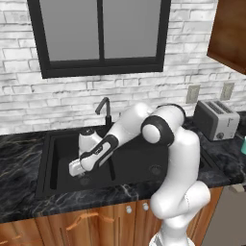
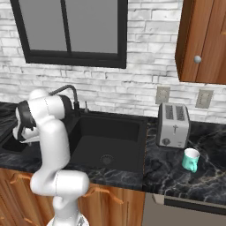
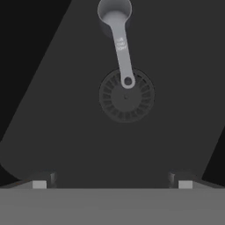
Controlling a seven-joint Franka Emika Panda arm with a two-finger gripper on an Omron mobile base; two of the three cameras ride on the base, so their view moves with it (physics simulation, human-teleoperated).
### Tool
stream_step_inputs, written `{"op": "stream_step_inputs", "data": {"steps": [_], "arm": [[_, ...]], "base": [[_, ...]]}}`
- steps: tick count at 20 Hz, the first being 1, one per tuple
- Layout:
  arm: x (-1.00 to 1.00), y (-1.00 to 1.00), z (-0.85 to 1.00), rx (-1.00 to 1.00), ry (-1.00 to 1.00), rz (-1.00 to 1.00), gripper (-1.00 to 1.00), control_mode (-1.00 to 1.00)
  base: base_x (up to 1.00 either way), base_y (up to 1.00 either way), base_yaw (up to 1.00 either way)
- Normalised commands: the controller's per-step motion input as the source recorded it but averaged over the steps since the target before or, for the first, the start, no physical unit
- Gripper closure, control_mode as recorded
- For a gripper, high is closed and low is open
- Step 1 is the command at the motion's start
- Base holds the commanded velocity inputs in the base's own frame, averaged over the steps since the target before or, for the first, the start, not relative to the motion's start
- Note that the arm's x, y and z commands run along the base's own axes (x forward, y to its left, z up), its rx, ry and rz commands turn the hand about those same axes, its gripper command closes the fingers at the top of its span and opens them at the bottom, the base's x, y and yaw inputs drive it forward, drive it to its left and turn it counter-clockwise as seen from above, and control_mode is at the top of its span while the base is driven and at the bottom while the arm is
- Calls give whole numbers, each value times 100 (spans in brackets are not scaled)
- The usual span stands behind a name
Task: Move any existing items from the left basin to the right basin for drying. Then move the mug from the counter to the left basin of the sink for washing.
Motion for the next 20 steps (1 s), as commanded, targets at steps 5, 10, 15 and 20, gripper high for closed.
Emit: {"op": "stream_step_inputs", "data": {"steps": [5, 10, 15, 20], "arm": [[40, 12, -13, 0, 0, -1, -100, -100], [31, 16, -23, 0, 0, 0, -100, -100], [15, 12, -39, 0, -2, 0, -100, -100], [21, 5, -40, 0, -2, 0, -100, -100]], "base": [[0, 0, 0], [0, 0, 0], [0, 0, 0], [0, 0, 0]]}}
